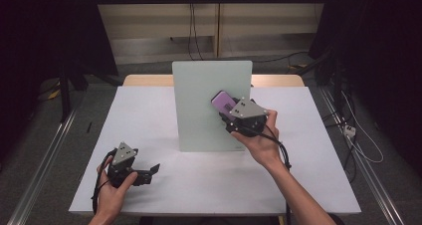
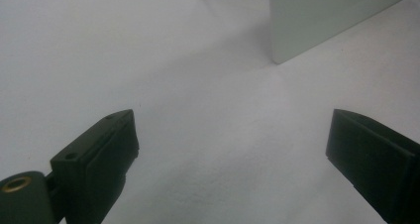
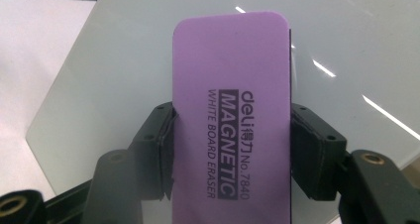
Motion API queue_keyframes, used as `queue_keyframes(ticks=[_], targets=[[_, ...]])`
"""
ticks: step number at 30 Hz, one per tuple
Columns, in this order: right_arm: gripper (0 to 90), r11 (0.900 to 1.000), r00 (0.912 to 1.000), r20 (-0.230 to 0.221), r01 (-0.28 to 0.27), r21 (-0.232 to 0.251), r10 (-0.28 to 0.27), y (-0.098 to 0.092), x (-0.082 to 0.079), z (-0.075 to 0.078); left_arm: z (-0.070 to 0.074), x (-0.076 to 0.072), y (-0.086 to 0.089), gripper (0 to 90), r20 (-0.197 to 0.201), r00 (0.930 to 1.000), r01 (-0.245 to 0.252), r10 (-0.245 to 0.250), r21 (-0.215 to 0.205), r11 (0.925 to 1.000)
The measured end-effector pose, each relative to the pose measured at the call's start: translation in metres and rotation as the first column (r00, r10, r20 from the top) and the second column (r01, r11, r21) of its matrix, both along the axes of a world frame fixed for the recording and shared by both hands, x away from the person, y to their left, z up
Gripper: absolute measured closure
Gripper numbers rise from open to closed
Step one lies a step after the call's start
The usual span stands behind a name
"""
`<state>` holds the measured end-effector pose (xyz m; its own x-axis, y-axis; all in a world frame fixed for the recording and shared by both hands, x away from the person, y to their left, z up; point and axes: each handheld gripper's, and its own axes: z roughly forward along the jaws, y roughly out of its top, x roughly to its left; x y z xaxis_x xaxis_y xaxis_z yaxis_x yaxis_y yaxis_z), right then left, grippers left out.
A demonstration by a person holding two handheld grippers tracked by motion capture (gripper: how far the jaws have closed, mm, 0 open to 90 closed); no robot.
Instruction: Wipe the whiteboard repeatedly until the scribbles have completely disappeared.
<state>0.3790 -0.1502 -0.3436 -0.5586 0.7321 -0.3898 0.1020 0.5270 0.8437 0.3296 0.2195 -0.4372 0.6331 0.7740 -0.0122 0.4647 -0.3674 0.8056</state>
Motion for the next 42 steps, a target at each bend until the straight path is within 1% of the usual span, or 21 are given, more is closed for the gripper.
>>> queue_keyframes(ticks=[5, 7, 9, 10, 13, 14, 15, 16, 18, 19, 21, 25, 27, 28, 29, 31, 33, 34, 38, 41, 42], targets=[[41.7, 0.999, 0.9990, 0.037, 0.023, 0.028, -0.025, -0.003, 0.008, 0.019, 0.001, 0.000, 0.001, 5.9, 0.001, 1.0000, 0.004, -0.004, 0.002, 1.0000], [41.6, 0.999, 0.9985, 0.045, 0.029, 0.034, -0.031, -0.004, 0.009, 0.022, 0.001, 0.000, 0.001, 5.8, 0.003, 1.0000, 0.003, -0.003, 0.000, 1.0000], [41.7, 1.000, 0.9980, 0.055, 0.030, -0.002, -0.030, -0.001, 0.009, 0.022, 0.001, -0.001, 0.001, 5.9, 0.004, 1.0000, 0.000, 0.000, -0.001, 1.0000], [41.7, 1.000, 0.9980, 0.055, 0.030, -0.002, -0.030, -0.001, 0.009, 0.022, 0.001, -0.001, 0.001, 5.9, 0.004, 1.0000, 0.000, 0.000, -0.002, 1.0000], [41.7, 0.999, 0.9989, 0.046, 0.014, -0.031, -0.013, 0.002, 0.005, 0.012, 0.001, 0.000, 0.001, 5.9, 0.005, 1.0000, 0.007, -0.007, 0.001, 1.0000], [41.7, 0.997, 0.9991, 0.043, -0.001, -0.075, 0.004, 0.007, 0.002, 0.003, 0.001, -0.001, 0.000, 5.8, 0.004, 1.0000, 0.004, -0.004, 0.000, 1.0000], [41.7, 0.995, 0.9989, 0.045, -0.007, -0.097, 0.011, 0.010, -0.001, -0.002, 0.001, 0.000, 0.000, 5.9, 0.004, 0.9999, 0.009, -0.009, 0.005, 0.9999], [41.7, 0.995, 0.9989, 0.045, -0.007, -0.097, 0.011, 0.010, -0.001, -0.002, 0.001, -0.001, 0.000, 5.9, 0.000, 0.9999, 0.011, -0.011, 0.007, 0.9999], [41.7, 0.994, 0.9991, 0.032, -0.023, -0.103, 0.026, 0.012, -0.003, -0.010, 0.001, -0.001, -0.001, 5.8, -0.001, 0.9999, 0.011, -0.011, 0.008, 0.9999], [41.7, 0.994, 0.9989, 0.027, -0.036, -0.104, 0.039, 0.014, -0.006, -0.018, 0.001, -0.001, 0.000, 5.9, -0.002, 1.0000, 0.010, -0.010, 0.009, 0.9999], [41.7, 0.994, 0.9986, 0.019, -0.046, -0.103, 0.049, 0.015, -0.007, -0.022, 0.001, -0.001, 0.000, 5.8, 0.002, 1.0000, 0.005, -0.005, 0.010, 0.9999], [41.7, 0.983, 0.9953, -0.013, -0.097, -0.158, 0.096, 0.023, -0.013, -0.040, 0.001, -0.001, 0.000, 5.9, 0.000, 1.0000, 0.004, -0.004, 0.005, 1.0000], [41.7, 0.979, 0.9929, -0.037, -0.118, -0.168, 0.113, 0.027, -0.016, -0.050, 0.001, -0.001, 0.000, 5.9, 0.003, 1.0000, 0.005, -0.005, 0.008, 1.0000], [41.7, 0.976, 0.9897, -0.060, -0.138, -0.170, 0.130, 0.030, -0.018, -0.056, 0.001, -0.001, 0.000, 5.9, 0.005, 1.0000, 0.006, -0.006, 0.005, 1.0000], [41.7, 0.976, 0.9897, -0.060, -0.138, -0.170, 0.130, 0.030, -0.018, -0.056, 0.001, -0.001, 0.000, 5.9, 0.002, 1.0000, 0.006, -0.006, 0.009, 0.9999], [41.7, 0.971, 0.9854, -0.083, -0.162, -0.175, 0.149, 0.035, -0.020, -0.065, 0.001, -0.001, -0.001, 5.8, 0.003, 1.0000, 0.003, -0.003, 0.003, 1.0000], [41.7, 0.969, 0.9824, -0.093, -0.176, -0.173, 0.162, 0.038, -0.021, -0.070, 0.001, -0.001, -0.001, 5.9, 0.002, 1.0000, 0.007, -0.007, 0.007, 1.0000], [41.7, 0.966, 0.9802, -0.103, -0.186, -0.180, 0.169, 0.039, -0.022, -0.072, 0.001, -0.001, -0.001, 5.9, 0.004, 1.0000, 0.006, -0.006, 0.004, 1.0000], [41.7, 0.963, 0.9738, -0.131, -0.207, -0.171, 0.186, 0.045, -0.022, -0.078, 0.002, -0.002, -0.002, 5.9, 0.003, 0.9999, 0.014, -0.014, 0.006, 0.9999], [41.7, 0.956, 0.9685, -0.144, -0.228, -0.186, 0.203, 0.053, -0.023, -0.083, 0.001, -0.002, -0.002, 5.9, 0.002, 0.9998, 0.017, -0.018, 0.009, 0.9998], [41.6, 0.950, 0.9658, -0.147, -0.241, -0.201, 0.213, 0.057, -0.023, -0.084, 0.001, -0.002, -0.002, 5.9, 0.003, 0.9998, 0.018, -0.018, 0.008, 0.9998]])
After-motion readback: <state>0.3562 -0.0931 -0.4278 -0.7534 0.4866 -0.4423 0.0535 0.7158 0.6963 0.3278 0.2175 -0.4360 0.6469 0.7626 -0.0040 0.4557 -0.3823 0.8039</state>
